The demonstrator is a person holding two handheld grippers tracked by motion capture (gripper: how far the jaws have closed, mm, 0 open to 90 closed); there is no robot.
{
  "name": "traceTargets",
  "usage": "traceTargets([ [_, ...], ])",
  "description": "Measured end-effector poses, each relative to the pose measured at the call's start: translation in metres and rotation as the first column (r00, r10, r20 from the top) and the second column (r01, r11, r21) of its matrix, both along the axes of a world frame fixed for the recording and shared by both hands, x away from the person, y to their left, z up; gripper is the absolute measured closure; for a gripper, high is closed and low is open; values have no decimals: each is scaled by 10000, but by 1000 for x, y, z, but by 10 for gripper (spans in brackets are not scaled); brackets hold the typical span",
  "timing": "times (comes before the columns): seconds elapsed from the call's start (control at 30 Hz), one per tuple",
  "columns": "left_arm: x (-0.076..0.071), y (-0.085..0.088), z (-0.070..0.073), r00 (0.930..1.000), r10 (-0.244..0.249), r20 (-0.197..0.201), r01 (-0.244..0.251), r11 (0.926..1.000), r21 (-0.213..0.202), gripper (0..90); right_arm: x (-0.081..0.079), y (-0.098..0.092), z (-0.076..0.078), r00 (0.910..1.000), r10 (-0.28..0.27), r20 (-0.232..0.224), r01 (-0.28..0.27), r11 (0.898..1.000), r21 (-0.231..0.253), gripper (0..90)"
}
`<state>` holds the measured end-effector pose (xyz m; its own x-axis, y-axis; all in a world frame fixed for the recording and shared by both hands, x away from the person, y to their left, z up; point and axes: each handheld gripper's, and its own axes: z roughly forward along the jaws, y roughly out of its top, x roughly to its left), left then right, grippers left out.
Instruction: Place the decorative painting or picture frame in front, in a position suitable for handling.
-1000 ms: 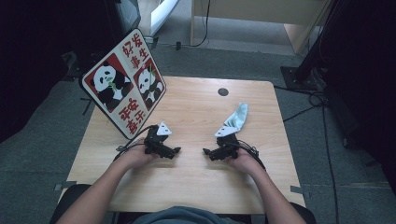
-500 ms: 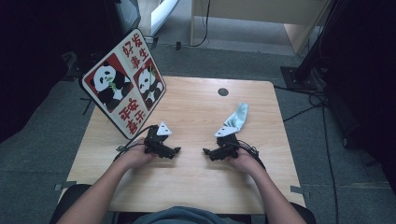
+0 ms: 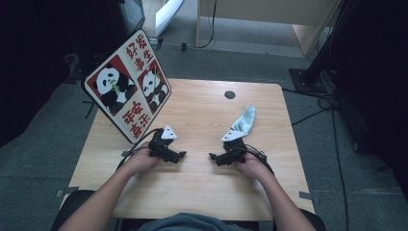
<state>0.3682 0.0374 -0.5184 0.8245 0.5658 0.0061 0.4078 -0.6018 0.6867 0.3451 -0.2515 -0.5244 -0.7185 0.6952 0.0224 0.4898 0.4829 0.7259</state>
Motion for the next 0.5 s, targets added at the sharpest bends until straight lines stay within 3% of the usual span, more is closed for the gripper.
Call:
traceTargets([
  [0.1, 1, 1, 2, 10000, -42, -33, 42, 10000, 59, 89, 0, 0, 0, 10000, -1, -10, 1, 10000, 1, 71],
  [0.17, 2, 1, 5, 9986, 522, 30, -522, 9985, 136, 177, 0, 0, 0, 10000, -7, -12, 7, 10000, -11, 71],
  [0.23, 3, 3, 7, 9969, 776, -135, -774, 9969, 155, 203, 0, 0, 0, 10000, -7, -12, 7, 10000, -4, 71],
  [0.27, 4, 5, 9, 9976, 636, -266, -635, 9980, 63, 199, 0, 0, 0, 10000, -7, -12, 7, 10000, -5, 71],
  [0.37, 4, 8, 13, 9985, 521, -161, -520, 9986, 82, 184, 0, 0, 0, 10000, -6, -9, 6, 10000, -7, 71],
  [0.5, 4, 12, 21, 9987, 427, -292, -436, 9986, -285, 178, -1, 0, 0, 10000, -7, -12, 7, 10000, -5, 71],
])
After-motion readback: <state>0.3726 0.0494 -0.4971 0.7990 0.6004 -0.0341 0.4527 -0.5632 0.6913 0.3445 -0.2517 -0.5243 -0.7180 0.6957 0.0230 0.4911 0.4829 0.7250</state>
